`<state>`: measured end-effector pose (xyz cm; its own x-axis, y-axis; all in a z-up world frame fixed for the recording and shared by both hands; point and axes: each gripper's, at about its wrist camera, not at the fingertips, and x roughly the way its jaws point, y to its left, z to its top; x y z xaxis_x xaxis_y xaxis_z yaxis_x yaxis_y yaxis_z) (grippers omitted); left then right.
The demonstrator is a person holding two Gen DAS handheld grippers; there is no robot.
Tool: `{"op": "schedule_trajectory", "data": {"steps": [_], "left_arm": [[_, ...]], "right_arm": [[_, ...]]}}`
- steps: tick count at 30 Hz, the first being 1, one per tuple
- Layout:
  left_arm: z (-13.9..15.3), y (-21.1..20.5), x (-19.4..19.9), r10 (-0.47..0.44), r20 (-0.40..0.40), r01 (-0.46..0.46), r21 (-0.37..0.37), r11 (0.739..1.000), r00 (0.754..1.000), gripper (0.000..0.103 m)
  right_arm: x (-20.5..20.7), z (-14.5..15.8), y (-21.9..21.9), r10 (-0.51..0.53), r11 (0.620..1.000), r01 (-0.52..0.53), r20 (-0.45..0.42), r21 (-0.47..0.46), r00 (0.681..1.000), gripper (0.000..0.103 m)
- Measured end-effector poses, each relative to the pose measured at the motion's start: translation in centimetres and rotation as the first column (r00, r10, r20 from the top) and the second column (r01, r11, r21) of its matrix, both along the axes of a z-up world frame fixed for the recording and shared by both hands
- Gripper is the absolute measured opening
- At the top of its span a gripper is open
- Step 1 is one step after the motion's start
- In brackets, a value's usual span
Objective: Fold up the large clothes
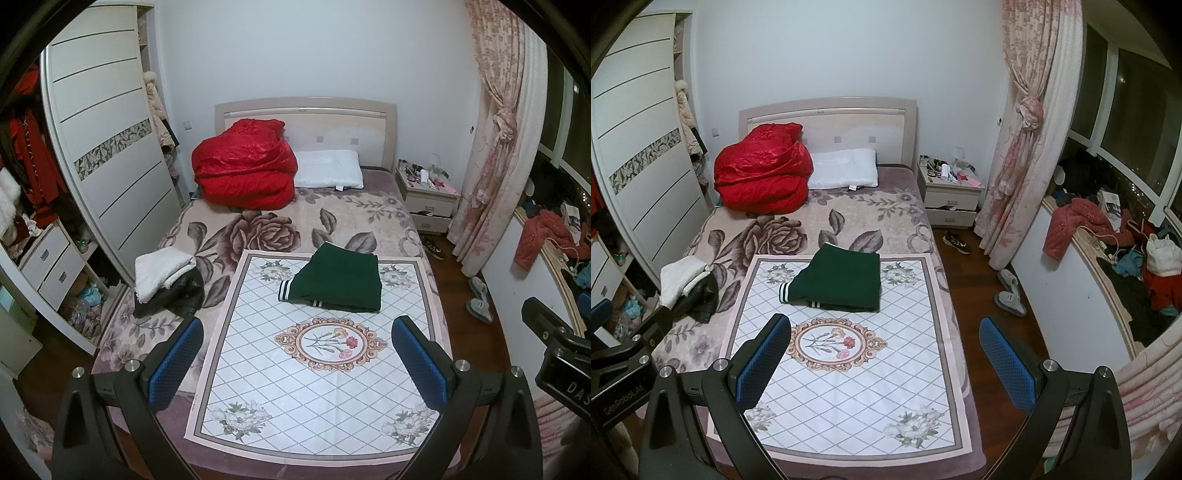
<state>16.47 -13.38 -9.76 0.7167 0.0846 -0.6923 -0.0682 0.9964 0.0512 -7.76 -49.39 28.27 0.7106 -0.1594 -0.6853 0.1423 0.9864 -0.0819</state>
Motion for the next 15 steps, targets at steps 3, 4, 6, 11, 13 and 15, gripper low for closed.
{"op": "schedule_trajectory", "data": {"steps": [3, 4, 6, 11, 13, 15], "left_arm": [[0.07, 0.13, 0.14, 0.002, 0.002, -0.002, -0.001, 1.000, 1.000, 0.103], [0.08, 0.14, 0.17, 0.002, 0.001, -0.002, -0.001, 1.000, 1.000, 0.103], [0.04, 0.13, 0.12, 0.002, 0.001, -0.002, -0.001, 1.000, 1.000, 0.103], [0.01, 0.17, 0.09, 0.000, -0.001, 0.000, -0.002, 1.000, 1.000, 0.103], [0.13, 0.38, 0.10, 0.004, -0.003, -0.004, -0.005, 1.000, 1.000, 0.103], [0.28, 0.49, 0.08, 0.013, 0.005, -0.013, -0.003, 1.000, 1.000, 0.103]], "right_arm": [[-0.06, 0.03, -0.03, -0.001, 1.000, 0.001, 0.000, 0.002, 1.000, 0.103], [-0.04, 0.04, -0.02, -0.002, 1.000, 0.002, 0.001, 0.002, 1.000, 0.103], [0.19, 0.13, -0.02, 0.000, 1.000, 0.000, 0.000, 0.001, 1.000, 0.103], [0.28, 0.14, -0.06, 0.002, 1.000, -0.002, -0.001, 0.000, 1.000, 0.103], [0.21, 0.10, -0.09, 0.001, 1.000, -0.001, -0.001, 0.000, 1.000, 0.103], [0.16, 0.13, -0.10, 0.001, 1.000, -0.001, -0.002, 0.001, 1.000, 0.103]]}}
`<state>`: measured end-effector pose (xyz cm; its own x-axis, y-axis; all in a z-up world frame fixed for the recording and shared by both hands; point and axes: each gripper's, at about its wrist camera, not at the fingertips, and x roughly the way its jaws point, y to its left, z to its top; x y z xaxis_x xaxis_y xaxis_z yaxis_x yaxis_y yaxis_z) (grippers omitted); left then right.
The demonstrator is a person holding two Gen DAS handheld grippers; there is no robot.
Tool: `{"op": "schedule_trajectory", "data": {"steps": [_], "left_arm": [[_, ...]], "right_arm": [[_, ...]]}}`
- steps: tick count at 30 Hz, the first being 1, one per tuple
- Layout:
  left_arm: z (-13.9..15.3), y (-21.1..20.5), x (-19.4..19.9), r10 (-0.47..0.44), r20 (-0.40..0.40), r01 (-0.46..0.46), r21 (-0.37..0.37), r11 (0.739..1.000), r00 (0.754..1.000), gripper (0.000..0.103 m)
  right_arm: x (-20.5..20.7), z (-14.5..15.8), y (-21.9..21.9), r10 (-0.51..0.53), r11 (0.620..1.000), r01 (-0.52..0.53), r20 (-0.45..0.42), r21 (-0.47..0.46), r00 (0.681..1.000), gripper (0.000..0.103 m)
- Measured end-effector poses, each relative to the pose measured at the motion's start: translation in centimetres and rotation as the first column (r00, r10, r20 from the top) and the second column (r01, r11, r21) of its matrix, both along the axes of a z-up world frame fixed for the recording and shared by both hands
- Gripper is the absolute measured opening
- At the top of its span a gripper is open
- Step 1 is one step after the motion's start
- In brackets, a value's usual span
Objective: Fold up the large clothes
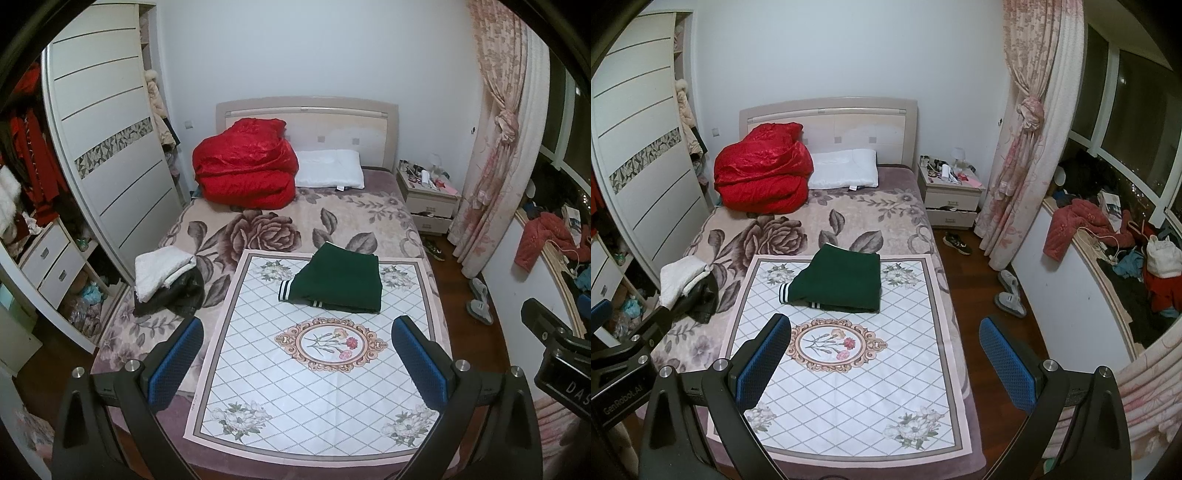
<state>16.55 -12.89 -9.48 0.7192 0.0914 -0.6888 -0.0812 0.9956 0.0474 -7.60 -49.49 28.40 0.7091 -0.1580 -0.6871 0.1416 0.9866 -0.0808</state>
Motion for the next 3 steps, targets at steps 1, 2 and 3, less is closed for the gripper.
{"op": "schedule_trajectory", "data": {"steps": [1, 2, 3], "left_arm": [[0.05, 0.03, 0.09, 0.001, 0.003, -0.001, 0.000, 1.000, 1.000, 0.103], [0.16, 0.11, 0.20, 0.001, 0.005, 0.000, -0.005, 1.000, 1.000, 0.103], [0.30, 0.17, 0.29, -0.002, 0.005, 0.002, -0.010, 1.000, 1.000, 0.103]], "right_arm": [[0.01, -0.07, -0.05, 0.000, 1.000, 0.000, -0.001, 0.000, 1.000, 0.103], [0.00, -0.12, -0.08, -0.001, 1.000, 0.001, -0.002, 0.000, 1.000, 0.103], [0.12, -0.02, 0.00, 0.000, 1.000, 0.000, -0.001, 0.000, 1.000, 0.103]]}}
